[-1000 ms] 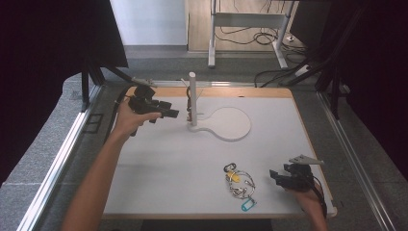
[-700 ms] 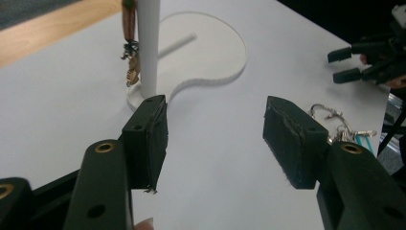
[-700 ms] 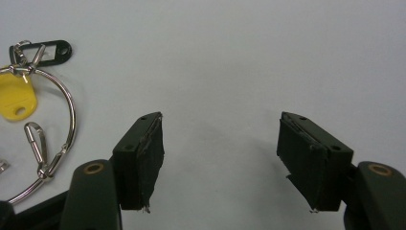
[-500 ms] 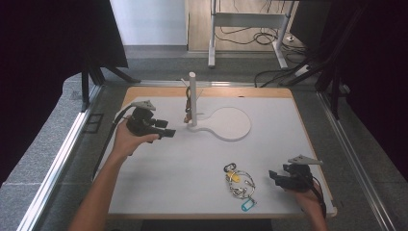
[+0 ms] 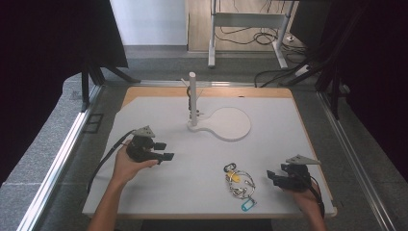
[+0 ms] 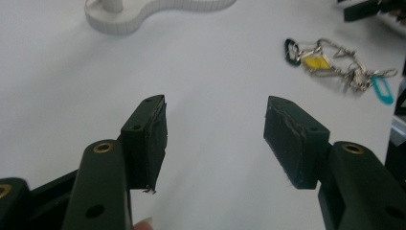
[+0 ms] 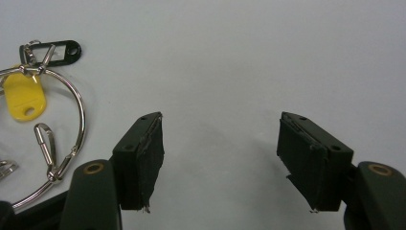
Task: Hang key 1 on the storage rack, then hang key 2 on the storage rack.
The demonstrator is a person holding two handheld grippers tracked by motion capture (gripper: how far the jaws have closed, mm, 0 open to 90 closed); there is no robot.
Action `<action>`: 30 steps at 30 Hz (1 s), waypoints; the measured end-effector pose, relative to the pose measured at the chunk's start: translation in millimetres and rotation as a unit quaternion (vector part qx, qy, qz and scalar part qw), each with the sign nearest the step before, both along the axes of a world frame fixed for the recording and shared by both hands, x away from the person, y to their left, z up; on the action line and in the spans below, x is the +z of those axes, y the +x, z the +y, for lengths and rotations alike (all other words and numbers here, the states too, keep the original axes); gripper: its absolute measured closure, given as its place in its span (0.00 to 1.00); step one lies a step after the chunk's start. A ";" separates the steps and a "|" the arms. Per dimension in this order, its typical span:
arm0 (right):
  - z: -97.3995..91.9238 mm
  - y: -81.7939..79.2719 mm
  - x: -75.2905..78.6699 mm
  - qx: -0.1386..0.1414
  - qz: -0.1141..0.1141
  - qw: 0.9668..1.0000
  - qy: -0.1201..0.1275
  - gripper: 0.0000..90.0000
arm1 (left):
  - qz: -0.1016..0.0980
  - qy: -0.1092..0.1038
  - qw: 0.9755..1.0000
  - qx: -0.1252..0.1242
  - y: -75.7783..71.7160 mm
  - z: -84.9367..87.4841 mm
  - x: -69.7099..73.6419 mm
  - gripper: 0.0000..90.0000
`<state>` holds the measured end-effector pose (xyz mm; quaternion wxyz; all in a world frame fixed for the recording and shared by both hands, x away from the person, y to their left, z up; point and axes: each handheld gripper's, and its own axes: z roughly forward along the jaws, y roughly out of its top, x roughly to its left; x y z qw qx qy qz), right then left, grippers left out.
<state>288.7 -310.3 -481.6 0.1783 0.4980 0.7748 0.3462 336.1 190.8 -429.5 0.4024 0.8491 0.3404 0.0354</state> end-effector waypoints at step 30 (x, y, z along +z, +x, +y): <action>34.0 24.5 36.3 0.097 0.005 0.995 -0.032 0.49 | -0.025 -0.005 1.000 0.005 -17.5 12.4 -3.3 0.46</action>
